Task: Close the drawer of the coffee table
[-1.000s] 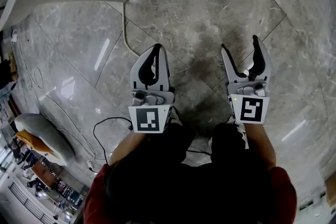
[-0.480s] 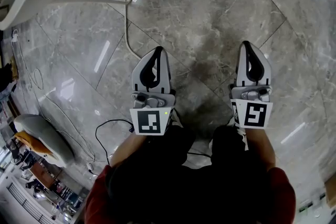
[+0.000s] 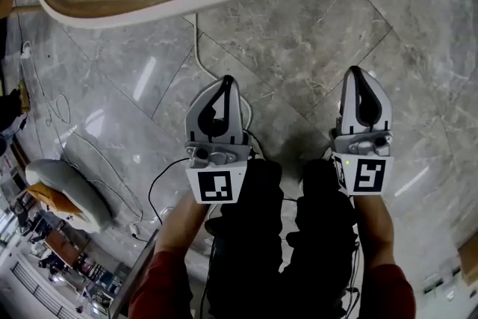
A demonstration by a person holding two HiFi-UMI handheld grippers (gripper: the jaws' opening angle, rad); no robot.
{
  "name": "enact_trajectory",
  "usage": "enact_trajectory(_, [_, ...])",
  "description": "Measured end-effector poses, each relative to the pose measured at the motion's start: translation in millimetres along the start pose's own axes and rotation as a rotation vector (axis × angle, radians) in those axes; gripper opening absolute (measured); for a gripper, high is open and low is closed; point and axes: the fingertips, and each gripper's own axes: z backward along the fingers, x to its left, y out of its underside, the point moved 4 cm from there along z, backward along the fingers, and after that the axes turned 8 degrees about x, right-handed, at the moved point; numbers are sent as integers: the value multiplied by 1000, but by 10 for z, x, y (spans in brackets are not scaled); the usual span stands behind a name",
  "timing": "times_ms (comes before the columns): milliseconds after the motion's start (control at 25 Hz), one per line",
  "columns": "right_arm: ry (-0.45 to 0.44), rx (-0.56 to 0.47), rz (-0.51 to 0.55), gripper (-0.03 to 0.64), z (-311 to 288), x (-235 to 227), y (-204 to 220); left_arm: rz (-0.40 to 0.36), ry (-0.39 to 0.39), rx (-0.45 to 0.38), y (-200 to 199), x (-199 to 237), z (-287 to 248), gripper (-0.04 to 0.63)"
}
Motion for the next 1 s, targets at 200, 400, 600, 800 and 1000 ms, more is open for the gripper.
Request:
enact_trajectory(200, [-1,38,28,23,364,64,-997,-22,-41,19,-933,338,362,14])
enact_trajectory(400, [16,30,2,23,738,1,-2373,2,-89,31,-2324,637,626,14])
enact_trajectory(600, [32,15,-33,23,1186,-129,-4107,35,-144,32,-4053,1031,887,14])
enact_trajectory(800, [43,-13,-17,23,1776,-232,-5581,34,-177,32,-5507,1250,1243,14])
enact_trajectory(1000, [69,-86,-38,23,2060,-396,-6525,101,-198,48,-6349,1364,1383,14])
